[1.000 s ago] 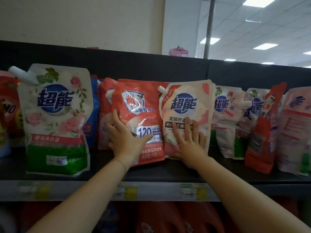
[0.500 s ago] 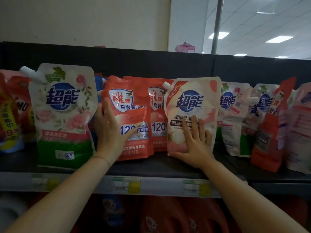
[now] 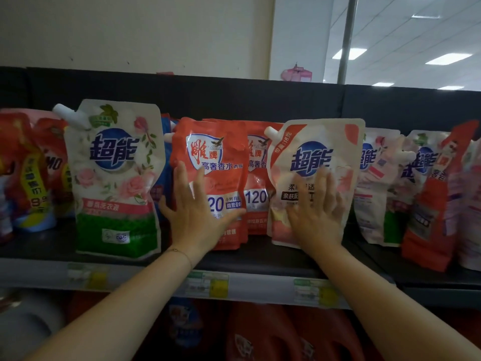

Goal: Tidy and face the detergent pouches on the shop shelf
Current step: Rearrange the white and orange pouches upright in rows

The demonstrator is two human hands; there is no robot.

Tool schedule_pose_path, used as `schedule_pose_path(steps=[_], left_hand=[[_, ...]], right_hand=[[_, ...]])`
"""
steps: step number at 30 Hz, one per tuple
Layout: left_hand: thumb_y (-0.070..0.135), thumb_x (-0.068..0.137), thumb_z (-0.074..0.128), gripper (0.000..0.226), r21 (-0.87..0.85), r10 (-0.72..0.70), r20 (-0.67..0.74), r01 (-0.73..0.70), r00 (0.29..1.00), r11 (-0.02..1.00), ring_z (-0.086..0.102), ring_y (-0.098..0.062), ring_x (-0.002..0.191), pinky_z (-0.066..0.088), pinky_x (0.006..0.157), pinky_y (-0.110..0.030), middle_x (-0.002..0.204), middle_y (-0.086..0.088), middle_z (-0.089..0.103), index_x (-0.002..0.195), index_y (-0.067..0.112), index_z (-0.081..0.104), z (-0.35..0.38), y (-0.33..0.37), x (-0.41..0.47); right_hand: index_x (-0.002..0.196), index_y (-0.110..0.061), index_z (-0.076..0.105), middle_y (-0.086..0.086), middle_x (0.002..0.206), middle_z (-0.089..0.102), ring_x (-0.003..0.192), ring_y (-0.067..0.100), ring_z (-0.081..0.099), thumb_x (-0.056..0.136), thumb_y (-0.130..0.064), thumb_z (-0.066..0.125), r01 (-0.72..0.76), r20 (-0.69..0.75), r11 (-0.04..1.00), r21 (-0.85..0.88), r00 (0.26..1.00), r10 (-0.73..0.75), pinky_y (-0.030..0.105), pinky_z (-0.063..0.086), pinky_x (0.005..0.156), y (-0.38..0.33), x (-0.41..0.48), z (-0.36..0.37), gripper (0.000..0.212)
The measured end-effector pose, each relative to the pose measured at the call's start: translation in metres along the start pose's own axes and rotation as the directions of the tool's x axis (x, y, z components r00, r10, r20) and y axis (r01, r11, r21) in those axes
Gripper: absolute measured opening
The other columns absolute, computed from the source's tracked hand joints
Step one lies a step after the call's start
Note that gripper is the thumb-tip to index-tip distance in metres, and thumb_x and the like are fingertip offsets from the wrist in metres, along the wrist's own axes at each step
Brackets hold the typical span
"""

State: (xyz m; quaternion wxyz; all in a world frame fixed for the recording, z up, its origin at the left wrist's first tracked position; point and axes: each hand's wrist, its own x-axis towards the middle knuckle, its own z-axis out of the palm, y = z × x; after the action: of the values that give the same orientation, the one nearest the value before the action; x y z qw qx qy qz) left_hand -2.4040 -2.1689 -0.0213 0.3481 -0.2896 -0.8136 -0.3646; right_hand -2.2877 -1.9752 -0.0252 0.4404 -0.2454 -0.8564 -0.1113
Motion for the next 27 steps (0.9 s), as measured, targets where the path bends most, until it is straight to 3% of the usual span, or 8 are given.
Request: schedule_pose_path(steps=[2,4,7,11,13,18,23,27], left_hand=[[0.07,0.064,0.068,0.111,-0.152,-0.134,-0.102,0.117,0.986,0.981,0.01,-0.03,0.145,0.022,0.108,-0.058,0.157,-0.011,0.005,0.146,0.022,0.011,0.0,-0.001,0.0],[0.053,0.071,0.075,0.103,-0.388,-0.293,-0.069,0.245,0.954,0.889,0.035,-0.028,0.135,0.038,0.104,-0.047,0.15,-0.011,0.029,0.146,0.015,0.015,-0.001,-0.004,0.004],[0.035,0.09,0.062,0.065,-0.573,-0.392,0.073,0.36,0.917,0.736,0.059,-0.028,0.112,0.052,0.085,-0.038,0.13,-0.01,0.054,0.139,0.011,0.026,0.001,-0.013,0.008],[0.029,0.102,0.04,0.015,-0.549,-0.345,-0.044,0.266,0.937,0.792,0.06,-0.008,0.07,0.043,0.052,-0.015,0.095,0.0,0.06,0.1,0.014,0.039,0.003,-0.017,0.006],[0.028,0.103,0.034,0.018,-0.561,-0.354,-0.055,0.264,0.934,0.785,0.055,-0.004,0.062,0.039,0.043,-0.009,0.084,0.001,0.057,0.097,0.012,0.04,0.002,-0.015,0.004],[0.031,0.103,0.03,0.023,-0.646,-0.366,-0.051,0.249,0.929,0.722,0.06,-0.009,0.063,0.042,0.044,-0.011,0.083,-0.001,0.059,0.102,0.012,0.043,0.002,-0.02,0.004],[0.03,0.103,0.032,0.023,-0.702,-0.346,-0.063,0.205,0.936,0.682,0.064,-0.005,0.074,0.048,0.055,-0.012,0.093,0.002,0.063,0.111,0.015,0.049,0.003,-0.02,0.002],[0.026,0.102,0.038,0.018,-0.748,-0.347,-0.093,0.164,0.933,0.643,0.064,-0.002,0.076,0.051,0.061,-0.016,0.095,0.007,0.064,0.111,0.017,0.05,0.002,-0.018,0.0]], right_hand=[[0.143,-0.014,0.035,0.019,0.15,0.027,0.136,0.04,0.027,0.064,-0.03,0.082,0.337,0.01,0.941,-0.016,0.942,-0.337,0.057,0.029,0.107,-0.012,0.004,-0.008,0.093],[0.134,-0.01,0.047,0.015,0.136,0.049,0.122,0.035,0.049,0.075,-0.011,0.074,0.439,0.062,0.882,0.172,0.888,-0.455,0.051,0.048,0.096,-0.037,0.006,-0.02,0.065],[0.136,-0.011,0.041,0.009,0.134,0.049,0.123,0.027,0.048,0.091,-0.002,0.048,0.036,0.36,0.88,0.473,0.904,-0.23,0.038,0.042,0.099,-0.079,0.01,-0.023,0.046],[0.145,-0.007,0.024,0.02,0.155,0.011,0.144,0.037,0.011,0.091,-0.005,0.047,-0.366,0.505,0.789,0.494,0.859,0.082,0.045,0.014,0.118,-0.103,0.028,-0.002,0.059],[0.149,-0.012,0.015,0.018,0.157,-0.012,0.145,0.038,-0.008,0.095,-0.013,0.046,-0.408,0.578,0.798,0.444,0.811,0.093,0.047,0.003,0.117,-0.104,0.036,0.002,0.062],[0.151,-0.012,0.012,0.016,0.155,0.011,0.141,0.033,0.017,0.094,-0.045,0.046,-0.639,0.603,0.448,0.625,0.76,0.242,0.047,0.02,0.114,-0.107,0.053,-0.004,0.074],[0.153,-0.027,-0.004,0.009,0.159,0.01,0.145,0.03,0.014,0.088,-0.066,0.043,-0.591,0.485,0.311,0.745,0.799,0.356,0.053,0.014,0.116,-0.117,0.044,0.003,0.089],[0.148,-0.022,0.029,0.007,0.148,0.04,0.135,0.027,0.039,0.09,-0.066,0.036,-0.607,0.495,0.2,0.769,0.764,0.414,0.048,0.029,0.113,-0.114,0.044,0.007,0.073]])
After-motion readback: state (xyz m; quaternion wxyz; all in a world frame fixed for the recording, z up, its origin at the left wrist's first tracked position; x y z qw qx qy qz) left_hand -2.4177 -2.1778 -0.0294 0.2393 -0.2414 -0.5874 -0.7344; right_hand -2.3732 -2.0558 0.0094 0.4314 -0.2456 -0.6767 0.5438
